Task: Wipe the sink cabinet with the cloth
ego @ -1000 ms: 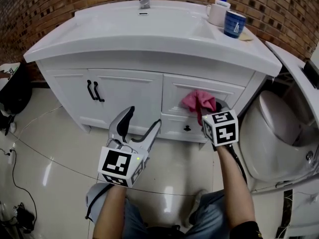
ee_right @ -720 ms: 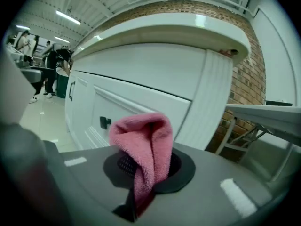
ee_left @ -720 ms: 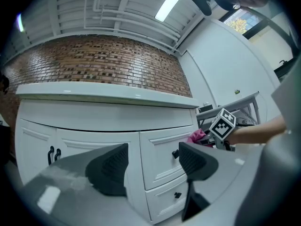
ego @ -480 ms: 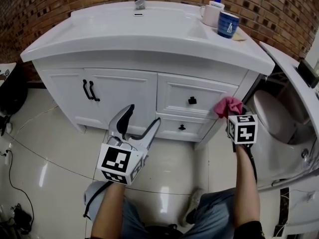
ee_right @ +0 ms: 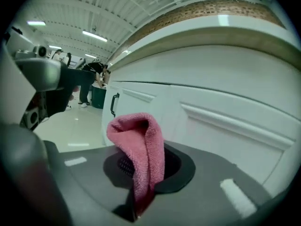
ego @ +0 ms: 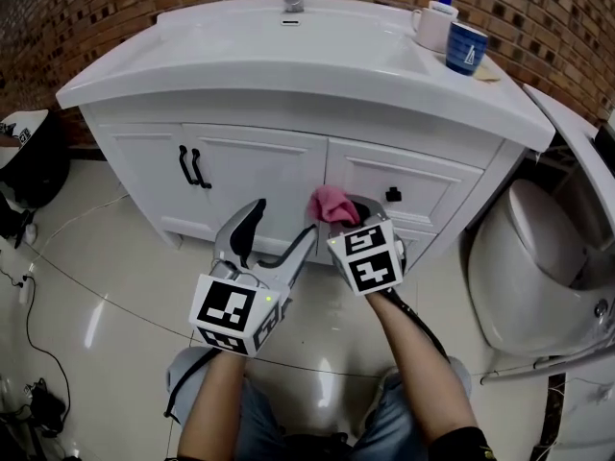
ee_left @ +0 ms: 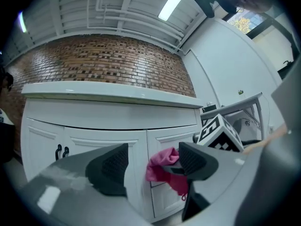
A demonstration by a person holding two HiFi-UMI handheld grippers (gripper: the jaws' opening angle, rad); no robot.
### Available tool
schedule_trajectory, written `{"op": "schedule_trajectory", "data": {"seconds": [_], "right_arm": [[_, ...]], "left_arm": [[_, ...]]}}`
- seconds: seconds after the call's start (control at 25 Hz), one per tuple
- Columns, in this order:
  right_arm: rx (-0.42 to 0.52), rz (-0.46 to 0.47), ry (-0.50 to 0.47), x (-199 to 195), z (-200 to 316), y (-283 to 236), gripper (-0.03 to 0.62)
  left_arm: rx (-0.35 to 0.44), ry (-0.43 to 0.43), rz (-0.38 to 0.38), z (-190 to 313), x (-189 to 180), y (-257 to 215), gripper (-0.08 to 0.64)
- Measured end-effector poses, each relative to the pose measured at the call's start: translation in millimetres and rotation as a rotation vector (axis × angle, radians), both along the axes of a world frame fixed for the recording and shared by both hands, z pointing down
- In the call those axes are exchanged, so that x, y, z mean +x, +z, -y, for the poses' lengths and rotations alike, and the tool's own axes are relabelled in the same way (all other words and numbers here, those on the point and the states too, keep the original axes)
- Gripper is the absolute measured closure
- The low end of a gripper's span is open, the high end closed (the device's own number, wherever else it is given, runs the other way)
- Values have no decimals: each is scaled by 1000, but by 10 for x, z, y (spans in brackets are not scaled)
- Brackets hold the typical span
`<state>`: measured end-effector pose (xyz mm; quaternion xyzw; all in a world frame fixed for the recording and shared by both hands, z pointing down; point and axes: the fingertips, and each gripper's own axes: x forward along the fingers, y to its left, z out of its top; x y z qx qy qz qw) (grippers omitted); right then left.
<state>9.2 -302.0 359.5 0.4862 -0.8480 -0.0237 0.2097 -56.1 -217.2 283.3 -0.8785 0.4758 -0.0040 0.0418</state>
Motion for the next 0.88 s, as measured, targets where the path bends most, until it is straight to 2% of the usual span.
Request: {"op": "schedule_trajectory", "data": {"seconds": [0.12,0.28,0.48,0.68,0.8,0.88], "right_arm": [[-34,60,-10,-250,118,110,549],[-63,100,74,-32,284,213,549],[-83,38,205,708,264,372,549],[-94,-46,360,1771,88,508,551],[-106,-16,434,2313,9,510,551],[-105,-6,437,2410,-19,488,551]], "left_arm": [[0,-13,-1,-32,-78,1,219],[1,-26,4,-47,-177,-4,219],[5,-20,-6,-32,-163,-27,219],[5,11,-6,-25,6,-20,218],[8,21,-10,-21,68,-38,218],[8,25,-12,-14,101,-39,218]]}}
